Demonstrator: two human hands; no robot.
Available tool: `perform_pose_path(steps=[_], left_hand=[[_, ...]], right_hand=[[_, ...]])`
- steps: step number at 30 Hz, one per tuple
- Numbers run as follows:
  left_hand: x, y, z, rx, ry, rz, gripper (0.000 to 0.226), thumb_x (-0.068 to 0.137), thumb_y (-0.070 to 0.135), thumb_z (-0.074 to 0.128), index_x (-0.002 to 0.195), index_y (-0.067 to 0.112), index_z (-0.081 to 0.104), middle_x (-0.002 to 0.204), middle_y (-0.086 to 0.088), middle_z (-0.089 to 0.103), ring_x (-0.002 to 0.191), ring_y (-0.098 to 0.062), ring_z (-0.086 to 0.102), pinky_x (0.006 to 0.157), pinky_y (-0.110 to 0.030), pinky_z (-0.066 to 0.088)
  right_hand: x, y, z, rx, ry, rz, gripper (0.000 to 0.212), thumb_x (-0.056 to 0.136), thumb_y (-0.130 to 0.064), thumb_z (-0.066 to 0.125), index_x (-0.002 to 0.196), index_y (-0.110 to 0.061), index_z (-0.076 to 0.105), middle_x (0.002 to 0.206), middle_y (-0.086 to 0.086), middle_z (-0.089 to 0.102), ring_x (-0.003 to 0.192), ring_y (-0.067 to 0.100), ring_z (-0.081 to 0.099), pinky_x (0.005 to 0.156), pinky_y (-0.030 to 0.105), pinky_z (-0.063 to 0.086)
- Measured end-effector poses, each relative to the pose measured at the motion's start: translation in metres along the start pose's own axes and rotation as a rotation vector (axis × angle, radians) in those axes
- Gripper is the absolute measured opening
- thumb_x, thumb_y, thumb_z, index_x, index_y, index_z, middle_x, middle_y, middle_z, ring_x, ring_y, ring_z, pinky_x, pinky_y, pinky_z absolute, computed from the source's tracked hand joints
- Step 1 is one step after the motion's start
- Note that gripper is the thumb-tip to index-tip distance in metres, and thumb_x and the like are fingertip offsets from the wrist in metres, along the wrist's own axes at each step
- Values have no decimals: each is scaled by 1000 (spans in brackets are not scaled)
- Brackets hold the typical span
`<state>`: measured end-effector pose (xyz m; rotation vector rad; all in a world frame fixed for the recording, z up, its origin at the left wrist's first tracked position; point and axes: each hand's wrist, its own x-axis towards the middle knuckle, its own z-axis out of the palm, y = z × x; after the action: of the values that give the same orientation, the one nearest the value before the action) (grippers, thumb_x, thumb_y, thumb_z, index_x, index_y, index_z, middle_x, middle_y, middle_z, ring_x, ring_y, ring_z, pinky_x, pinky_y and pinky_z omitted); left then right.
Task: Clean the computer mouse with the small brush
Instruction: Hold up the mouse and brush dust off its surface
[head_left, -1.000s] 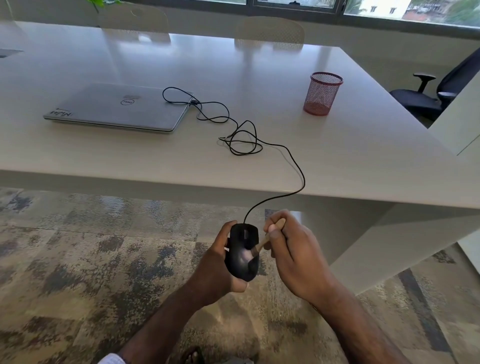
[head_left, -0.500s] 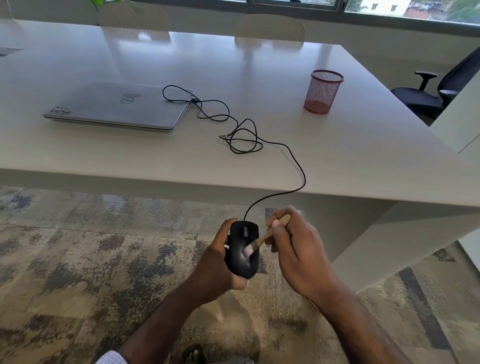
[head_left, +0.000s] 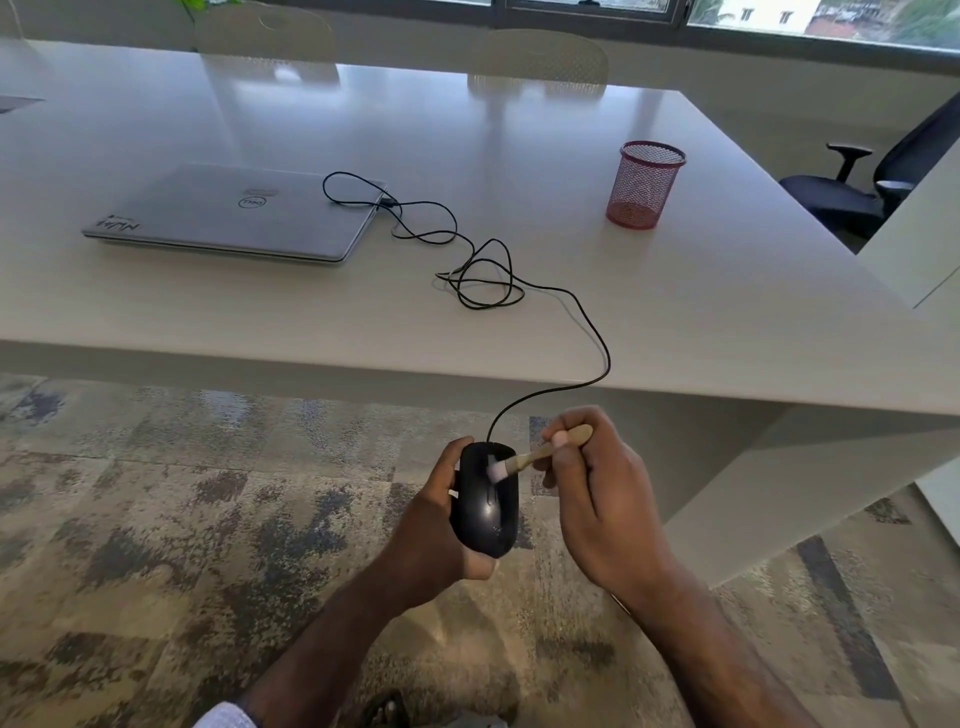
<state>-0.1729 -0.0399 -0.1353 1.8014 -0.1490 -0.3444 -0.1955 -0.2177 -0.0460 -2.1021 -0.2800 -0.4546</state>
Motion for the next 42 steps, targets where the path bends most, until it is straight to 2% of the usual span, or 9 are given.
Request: perform_pose_path(steps=[3, 7, 13, 20, 24, 28, 32, 37, 42], left_hand=[[1, 0, 0, -17, 1, 6, 117, 40, 10, 84, 122, 78, 35, 118, 14, 66, 101, -15, 71, 75, -35, 63], [2, 0, 0, 0, 1, 12, 121, 43, 6, 86, 120, 82, 32, 126, 6, 63, 105, -15, 71, 81, -40, 62], [3, 1, 1, 19, 9, 29, 120, 47, 2, 85, 122, 80, 31, 120, 8, 66, 103, -17, 71, 80, -41, 63], [4, -2, 0, -4, 1, 33, 120, 50, -5, 85, 128, 70, 32, 122, 7, 63, 102, -13, 71, 76, -28, 62], [4, -3, 1, 11, 7, 29, 122, 48, 0, 86, 126, 74, 29, 127, 4, 61, 106, -18, 70, 84, -42, 63], [5, -5, 0, -10, 3, 49, 122, 48, 0, 86, 122, 80, 32, 118, 16, 66, 103, -11, 70, 73, -28, 62], [4, -6, 0, 5, 9, 47, 124, 49, -4, 86, 127, 74, 31, 117, 10, 66, 100, -12, 71, 75, -33, 63], [2, -8, 3, -14, 6, 35, 123, 47, -4, 87, 123, 78, 35, 121, 4, 65, 106, -24, 70, 83, -49, 63], [6, -12, 2, -41, 20, 41, 122, 45, -3, 85, 123, 76, 37, 119, 6, 64, 98, -10, 71, 68, -30, 62]], right_hand=[[-3, 0, 3, -35, -74, -22, 14, 104, -28, 39, 96, -28, 49, 77, -22, 62, 71, 4, 62, 64, 16, 45], [-4, 0, 2, -48, -134, -26, 14, 104, -28, 39, 95, -28, 50, 78, -17, 57, 73, 11, 61, 64, 35, 51], [1, -2, 2, -27, -56, -56, 14, 107, -21, 41, 97, -26, 51, 77, -29, 58, 66, -1, 58, 60, 9, 37], [-3, 2, 3, -68, -148, -16, 14, 105, -27, 39, 95, -27, 49, 78, -15, 58, 72, 11, 61, 64, 34, 51], [2, -1, 0, -46, -41, -33, 15, 105, -26, 39, 97, -24, 52, 71, -17, 60, 64, 10, 60, 58, 25, 47], [-1, 1, 4, -44, -74, 0, 14, 107, -21, 42, 98, -22, 52, 72, -22, 58, 66, 5, 58, 60, 17, 41], [-5, 2, 3, -90, -188, 31, 16, 106, -24, 40, 96, -24, 51, 77, -13, 56, 72, 10, 60, 65, 36, 51], [0, 1, -2, -20, -37, 25, 19, 104, -31, 38, 96, -23, 53, 71, -3, 60, 62, 17, 59, 58, 43, 51], [-5, 4, 6, -71, -62, 59, 16, 104, -31, 38, 94, -27, 50, 75, -16, 61, 68, 10, 60, 60, 27, 47]])
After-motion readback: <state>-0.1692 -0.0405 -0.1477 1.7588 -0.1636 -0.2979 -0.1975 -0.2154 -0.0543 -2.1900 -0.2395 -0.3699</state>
